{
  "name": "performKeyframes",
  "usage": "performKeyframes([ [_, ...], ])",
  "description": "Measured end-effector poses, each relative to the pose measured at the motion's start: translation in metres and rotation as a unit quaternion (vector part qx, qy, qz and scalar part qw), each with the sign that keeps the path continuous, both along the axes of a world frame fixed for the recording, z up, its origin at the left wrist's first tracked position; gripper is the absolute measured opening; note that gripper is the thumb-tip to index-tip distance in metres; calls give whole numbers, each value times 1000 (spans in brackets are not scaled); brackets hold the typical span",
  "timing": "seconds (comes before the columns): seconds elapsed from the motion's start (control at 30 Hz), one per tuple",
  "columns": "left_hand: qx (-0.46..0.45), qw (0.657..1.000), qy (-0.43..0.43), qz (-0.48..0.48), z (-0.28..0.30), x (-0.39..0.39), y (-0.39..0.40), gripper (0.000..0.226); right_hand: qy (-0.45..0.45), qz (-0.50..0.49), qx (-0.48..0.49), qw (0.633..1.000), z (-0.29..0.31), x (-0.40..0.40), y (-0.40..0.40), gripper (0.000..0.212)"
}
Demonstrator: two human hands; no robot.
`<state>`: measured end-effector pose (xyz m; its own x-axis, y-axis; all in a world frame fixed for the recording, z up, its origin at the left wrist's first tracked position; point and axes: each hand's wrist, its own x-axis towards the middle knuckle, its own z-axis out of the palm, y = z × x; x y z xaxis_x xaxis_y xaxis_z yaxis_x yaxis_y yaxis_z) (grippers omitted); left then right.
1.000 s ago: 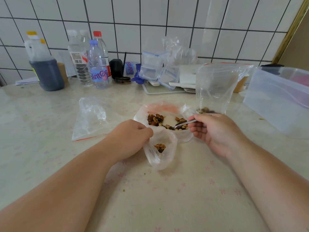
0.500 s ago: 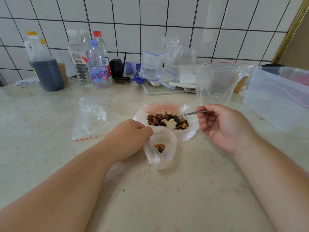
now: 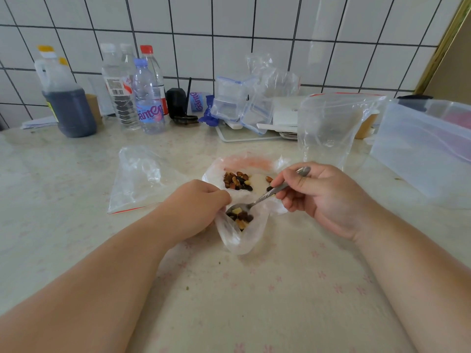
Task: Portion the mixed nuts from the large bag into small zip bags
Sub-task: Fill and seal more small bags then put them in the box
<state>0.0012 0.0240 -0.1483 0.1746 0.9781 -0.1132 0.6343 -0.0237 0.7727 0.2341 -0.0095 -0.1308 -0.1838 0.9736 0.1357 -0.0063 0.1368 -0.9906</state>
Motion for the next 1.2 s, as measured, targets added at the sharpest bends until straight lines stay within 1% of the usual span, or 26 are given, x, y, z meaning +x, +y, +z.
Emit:
performKeyframes([
  [0.13,-1,1000,12,3,1,0,-1,43,-95,60,53,992,-1,1,-4,20],
  [0.23,-2,1000,21,3,2,1,-2,46,-127,79,80,985,0,2,-6,20],
  [0.3,-1,1000,18,10,4,0,-2,48,-119,81,84,986,2,4,-7,22],
  [0.43,2,999,8,32,9,-6,-5,43,-93,50,92,990,7,11,-7,25],
  [0.5,2,999,19,32,11,-8,-8,42,-94,40,88,991,7,13,-5,26],
  [0.6,-1,998,62,14,12,-7,-12,49,-94,26,85,992,5,14,-4,25],
  [0.67,3,996,90,3,11,-6,-14,49,-67,17,87,994,5,13,-2,27],
  [0.77,9,997,81,10,11,-7,-14,42,13,0,85,996,8,14,0,28],
  [0.87,22,996,56,69,15,-7,-9,52,94,-35,64,993,9,16,3,29],
  [0.93,21,991,50,126,24,-7,1,54,125,-84,44,988,8,16,6,31],
  [1.0,-21,986,55,154,33,-7,11,55,138,-148,11,979,6,17,11,36],
  [1.07,-75,986,61,137,38,-7,19,54,123,-206,-17,971,3,18,15,35],
  [1.13,-106,986,49,122,38,-4,23,52,67,-256,-21,964,-1,20,19,28],
  [1.2,-119,985,21,123,32,-1,26,47,13,-287,-11,958,-6,20,20,24],
])
